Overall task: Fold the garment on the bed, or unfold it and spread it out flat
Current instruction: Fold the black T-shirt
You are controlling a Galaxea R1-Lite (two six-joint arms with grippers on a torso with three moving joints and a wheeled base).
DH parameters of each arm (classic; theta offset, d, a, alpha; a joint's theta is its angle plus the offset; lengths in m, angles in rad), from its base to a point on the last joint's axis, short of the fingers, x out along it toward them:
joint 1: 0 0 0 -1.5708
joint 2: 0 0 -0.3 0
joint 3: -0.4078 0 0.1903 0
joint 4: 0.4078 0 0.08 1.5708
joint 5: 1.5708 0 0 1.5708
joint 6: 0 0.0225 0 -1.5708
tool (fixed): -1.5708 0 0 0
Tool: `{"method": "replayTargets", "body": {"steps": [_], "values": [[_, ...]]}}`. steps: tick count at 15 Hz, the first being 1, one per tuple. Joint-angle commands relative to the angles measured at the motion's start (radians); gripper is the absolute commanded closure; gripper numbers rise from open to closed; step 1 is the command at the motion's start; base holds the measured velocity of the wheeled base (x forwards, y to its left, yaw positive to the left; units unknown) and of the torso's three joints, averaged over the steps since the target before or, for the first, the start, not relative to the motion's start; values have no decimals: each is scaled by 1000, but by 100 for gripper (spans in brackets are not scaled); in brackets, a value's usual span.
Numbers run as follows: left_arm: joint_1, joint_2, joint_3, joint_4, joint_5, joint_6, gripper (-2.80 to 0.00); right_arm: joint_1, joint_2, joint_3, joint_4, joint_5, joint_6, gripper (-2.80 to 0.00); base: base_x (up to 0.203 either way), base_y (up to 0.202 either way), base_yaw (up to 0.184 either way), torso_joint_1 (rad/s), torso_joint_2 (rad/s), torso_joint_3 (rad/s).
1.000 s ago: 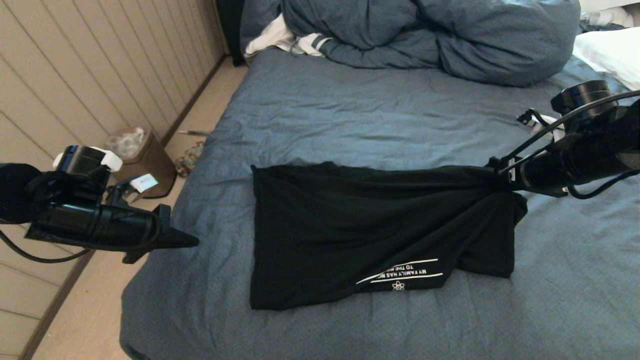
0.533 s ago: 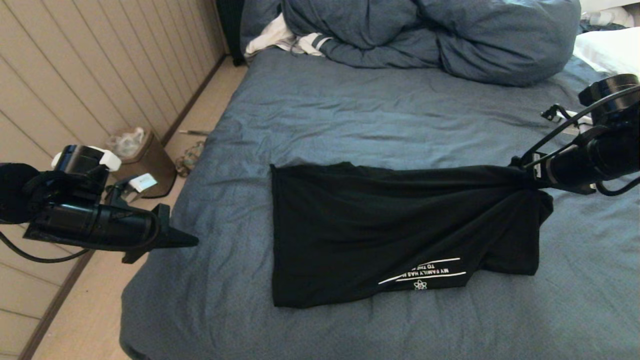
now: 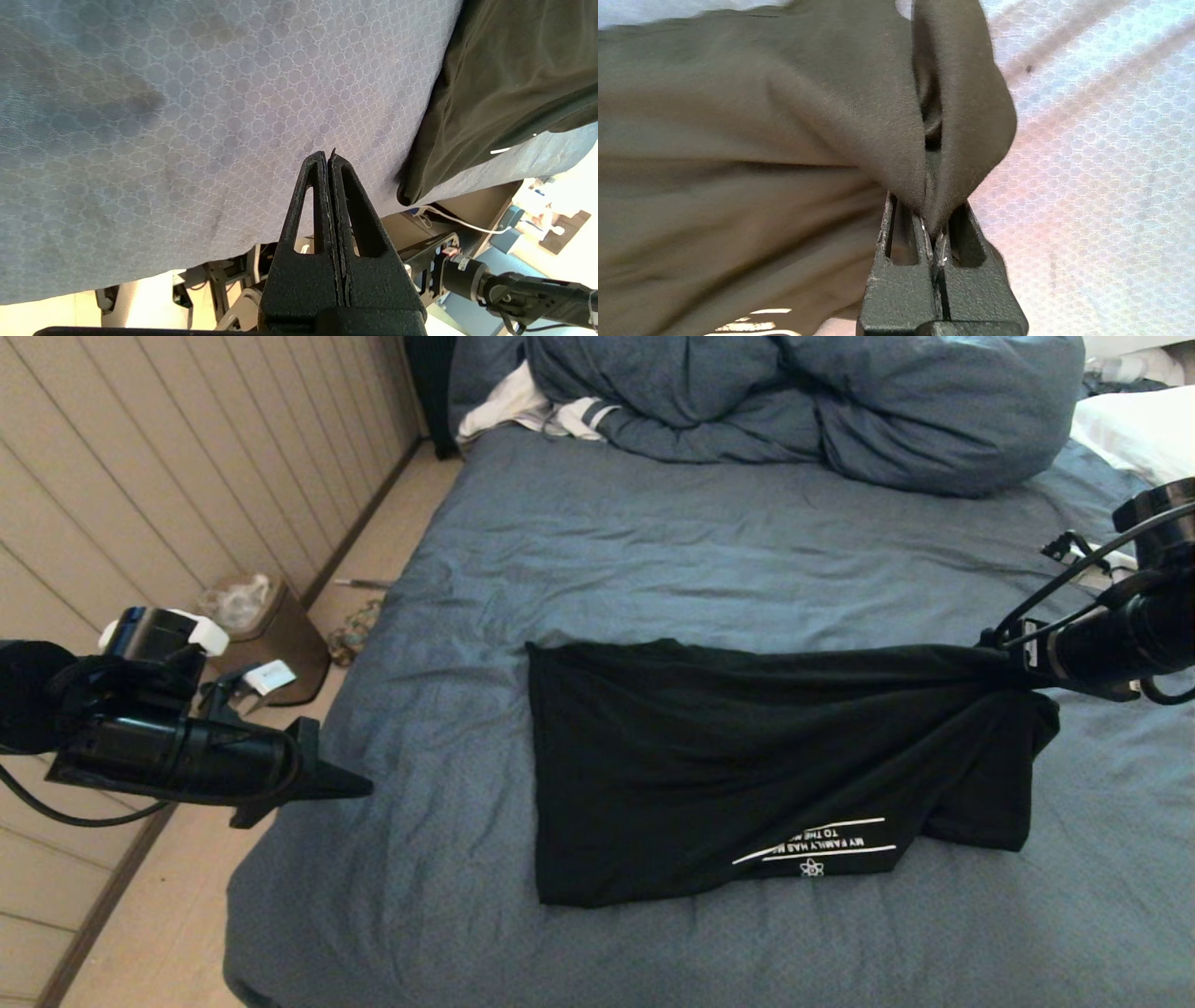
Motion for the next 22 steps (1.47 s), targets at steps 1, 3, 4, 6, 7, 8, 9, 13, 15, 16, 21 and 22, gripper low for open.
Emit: {"method": "replayTargets", "body": {"steps": [1, 3, 4, 6, 7, 8, 9, 13, 15, 16, 21, 22], "values": [[0, 3, 0, 1, -4, -2, 0, 81, -16, -4, 4, 5, 16, 0, 0, 0, 0, 0, 0, 0], [0, 3, 0, 1, -4, -2, 0, 192, -37, -10, 5, 10, 44, 0, 0, 0, 0, 0, 0, 0], [0, 3, 0, 1, -4, -2, 0, 195, -39, -12, 6, 11, 48, 0, 0, 0, 0, 0, 0, 0], [0, 8, 0, 1, -2, -2, 0, 252, -27, -34, 15, 11, 81, 0, 0, 0, 0, 0, 0, 0], [0, 6, 0, 1, -2, -1, 0, 342, -17, -52, 20, 11, 104, 0, 0, 0, 0, 0, 0, 0], [0, 5, 0, 1, -2, -1, 0, 459, -5, -71, 25, 12, 126, 0, 0, 0, 0, 0, 0, 0], [0, 5, 0, 1, -1, -1, 0, 560, 11, -92, 29, 12, 146, 0, 0, 0, 0, 0, 0, 0], [0, 6, 0, 1, 1, -1, 0, 748, 88, -200, 39, 12, 214, 0, 0, 0, 0, 0, 0, 0], [0, 8, 0, 0, 2, -1, 0, 796, 114, -234, 41, 12, 222, 0, 0, 0, 0, 0, 0, 0], [0, 8, 0, 0, 2, -1, 0, 812, 129, -249, 48, 11, 222, 0, 0, 0, 0, 0, 0, 0], [0, 9, 0, 0, 4, -1, 0, 873, 229, -340, 76, 11, 223, 0, 0, 0, 0, 0, 0, 0], [0, 9, 0, 0, 4, -1, 0, 879, 237, -351, 76, 11, 223, 0, 0, 0, 0, 0, 0, 0]]}}
